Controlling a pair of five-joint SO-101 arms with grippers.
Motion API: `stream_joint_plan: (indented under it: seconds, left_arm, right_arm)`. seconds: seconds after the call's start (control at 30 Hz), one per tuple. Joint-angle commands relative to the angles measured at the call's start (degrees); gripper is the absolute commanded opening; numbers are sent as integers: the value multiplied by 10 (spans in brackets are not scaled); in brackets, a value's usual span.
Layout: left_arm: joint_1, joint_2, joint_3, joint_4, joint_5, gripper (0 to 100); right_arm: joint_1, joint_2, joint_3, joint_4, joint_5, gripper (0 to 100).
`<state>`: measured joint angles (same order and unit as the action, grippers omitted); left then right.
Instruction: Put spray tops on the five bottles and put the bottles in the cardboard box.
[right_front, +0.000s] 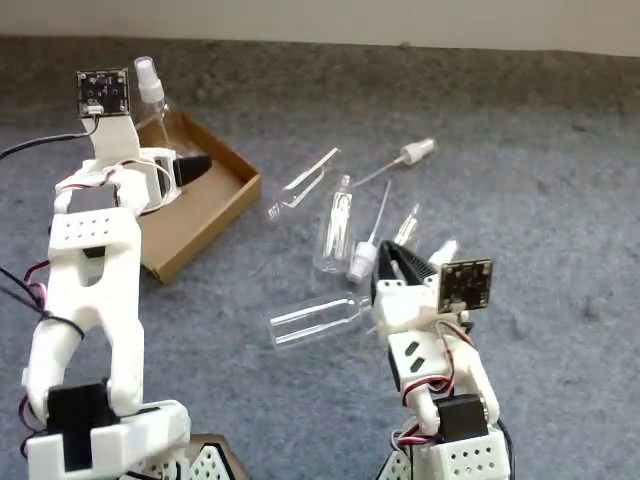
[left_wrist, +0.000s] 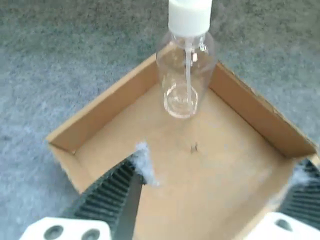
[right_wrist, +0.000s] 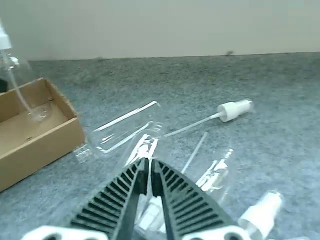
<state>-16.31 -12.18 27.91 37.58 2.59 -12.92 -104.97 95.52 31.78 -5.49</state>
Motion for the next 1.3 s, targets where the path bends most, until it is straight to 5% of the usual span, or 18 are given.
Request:
stream_joint_plan:
  seconds: [0.0, 0.2, 0.67, 1.27]
  left_arm:
    - [9, -85, -3, 108, -20, 396]
    - [73, -162, -3, 243, -115, 393]
    - [346, -311, -15, 452, -112, 393]
    - [385, 204, -526, 590, -9, 393]
  right_arm:
    - [73, -4, 64, 0, 3, 5]
    - [110, -4, 64, -44, 3, 5]
    - [113, -3, 67, -82, 3, 5]
    - [111, -3, 67, -82, 3, 5]
